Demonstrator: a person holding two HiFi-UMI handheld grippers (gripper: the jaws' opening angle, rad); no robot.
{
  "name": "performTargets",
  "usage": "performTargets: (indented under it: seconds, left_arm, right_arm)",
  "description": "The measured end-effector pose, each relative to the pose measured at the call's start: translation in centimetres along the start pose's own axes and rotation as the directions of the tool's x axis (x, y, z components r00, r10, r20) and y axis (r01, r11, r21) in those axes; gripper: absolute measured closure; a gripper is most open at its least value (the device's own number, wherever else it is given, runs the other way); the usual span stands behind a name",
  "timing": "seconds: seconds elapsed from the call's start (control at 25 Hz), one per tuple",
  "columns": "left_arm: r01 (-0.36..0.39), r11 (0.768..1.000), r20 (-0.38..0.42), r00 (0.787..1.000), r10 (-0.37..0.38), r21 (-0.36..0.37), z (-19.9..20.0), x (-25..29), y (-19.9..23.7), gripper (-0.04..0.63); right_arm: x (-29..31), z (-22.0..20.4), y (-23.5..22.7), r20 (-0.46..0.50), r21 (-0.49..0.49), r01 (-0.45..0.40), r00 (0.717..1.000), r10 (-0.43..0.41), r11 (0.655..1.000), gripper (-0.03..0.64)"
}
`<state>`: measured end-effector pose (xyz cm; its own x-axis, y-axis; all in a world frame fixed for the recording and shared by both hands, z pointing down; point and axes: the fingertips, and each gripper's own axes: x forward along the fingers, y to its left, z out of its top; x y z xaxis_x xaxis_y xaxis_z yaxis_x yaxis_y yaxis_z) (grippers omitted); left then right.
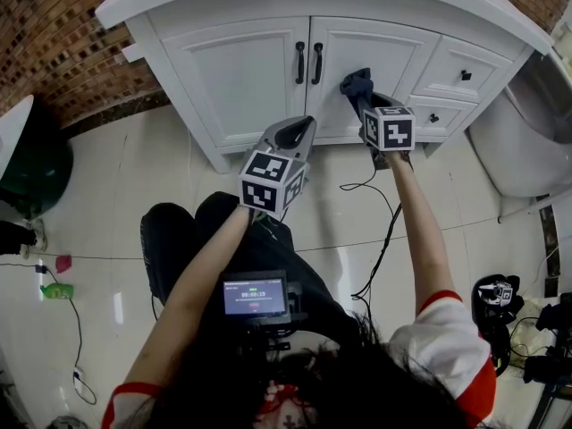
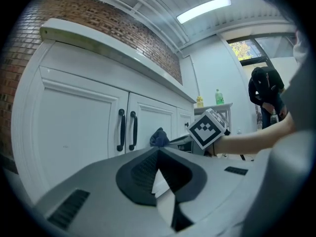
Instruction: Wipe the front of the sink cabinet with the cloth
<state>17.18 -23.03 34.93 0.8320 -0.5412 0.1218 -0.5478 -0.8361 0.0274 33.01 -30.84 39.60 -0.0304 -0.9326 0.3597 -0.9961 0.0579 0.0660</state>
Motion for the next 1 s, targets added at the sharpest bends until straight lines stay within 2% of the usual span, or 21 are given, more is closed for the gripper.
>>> performTargets:
  seconds: [0.24,0.44,0.56,0.8,1.0]
  left_arm:
    - [-0.038,0.997,-0.026,0.999,0.037,-0.065,-2.3,-1.3,1.6,0.560]
    - [-0.050,0.995,-0.026,0.999,0.048,-0.091,-3.2,-2.1,2.7,0.560]
    - [-0.055,0.992,-0.034,0.998,0.051,-0.115,-3.9,-2.1,3.1,0.560]
    - [-0.025,0.998,-0.036,0.999,0.023,-0.066,-4.0,-1.4,2.2,0.560]
    - [0.012,0.998,-0.037,0.999,-0.015,-0.068,-4.0,-0.4,0.9,0.560]
  right_arm:
    - [2.4,0.5,7.1,-0.002,-0.056,-0.107,0.994,0.107,0.993,0.529]
    - [3.7,0.0,8.0,-0.016,-0.050,-0.110,0.994,0.109,0.993,0.529]
    - [3.9,-1.0,6.5,-0.039,-0.058,-0.080,0.996,0.078,0.995,0.529]
    - [3.3,-4.5,0.4,-0.096,-0.029,0.028,0.995,-0.030,0.999,0.529]
    - [2.2,-7.0,-5.7,-0.146,-0.007,0.137,0.980,-0.137,0.991,0.529]
